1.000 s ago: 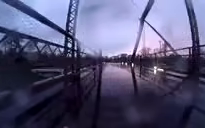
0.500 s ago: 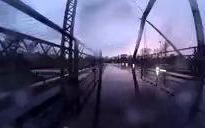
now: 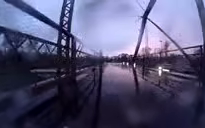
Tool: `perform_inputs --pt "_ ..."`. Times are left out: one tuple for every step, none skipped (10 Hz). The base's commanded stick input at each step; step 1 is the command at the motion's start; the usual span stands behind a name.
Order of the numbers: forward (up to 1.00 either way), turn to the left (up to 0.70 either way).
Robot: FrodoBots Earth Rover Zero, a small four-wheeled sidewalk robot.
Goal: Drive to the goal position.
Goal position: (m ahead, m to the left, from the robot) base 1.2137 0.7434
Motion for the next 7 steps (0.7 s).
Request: perform_inputs --pt "0.70 0.00" --pt "0.70 0.00" --pt "0.68 0.00" --pt "0.58 0.00" --pt "0.00 0.00" --pt "0.00 0.00" --pt "0.00 0.00"
